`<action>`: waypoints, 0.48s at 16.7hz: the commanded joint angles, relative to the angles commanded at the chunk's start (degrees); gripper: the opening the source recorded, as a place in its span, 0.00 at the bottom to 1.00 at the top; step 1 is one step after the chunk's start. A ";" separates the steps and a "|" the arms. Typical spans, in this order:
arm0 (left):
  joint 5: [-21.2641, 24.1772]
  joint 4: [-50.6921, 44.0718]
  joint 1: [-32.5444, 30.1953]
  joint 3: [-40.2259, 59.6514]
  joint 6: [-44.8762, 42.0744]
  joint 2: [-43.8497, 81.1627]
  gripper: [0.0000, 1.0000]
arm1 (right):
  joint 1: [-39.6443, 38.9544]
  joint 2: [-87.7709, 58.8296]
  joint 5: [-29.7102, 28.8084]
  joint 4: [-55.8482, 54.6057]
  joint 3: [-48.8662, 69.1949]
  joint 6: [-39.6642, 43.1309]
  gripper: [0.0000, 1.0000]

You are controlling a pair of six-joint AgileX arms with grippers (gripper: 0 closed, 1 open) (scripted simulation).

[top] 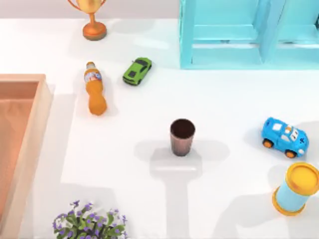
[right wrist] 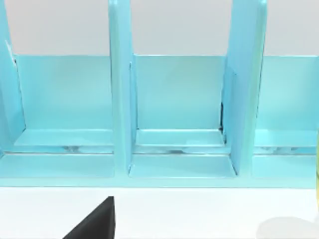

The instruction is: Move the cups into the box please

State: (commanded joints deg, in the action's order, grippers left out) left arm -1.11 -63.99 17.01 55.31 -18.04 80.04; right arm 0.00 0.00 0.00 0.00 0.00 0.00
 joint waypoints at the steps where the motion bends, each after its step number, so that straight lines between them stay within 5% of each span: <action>1: 0.00 0.00 0.00 0.00 0.00 0.00 0.45 | 0.00 0.00 0.00 0.00 0.00 0.00 1.00; 8: 0.00 0.00 0.00 0.00 0.00 0.00 0.98 | 0.00 0.00 0.00 0.00 0.00 0.00 1.00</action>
State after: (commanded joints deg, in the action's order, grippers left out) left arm -1.11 -63.99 17.01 55.31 -18.04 80.04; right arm 0.00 0.00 0.00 0.00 0.00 0.00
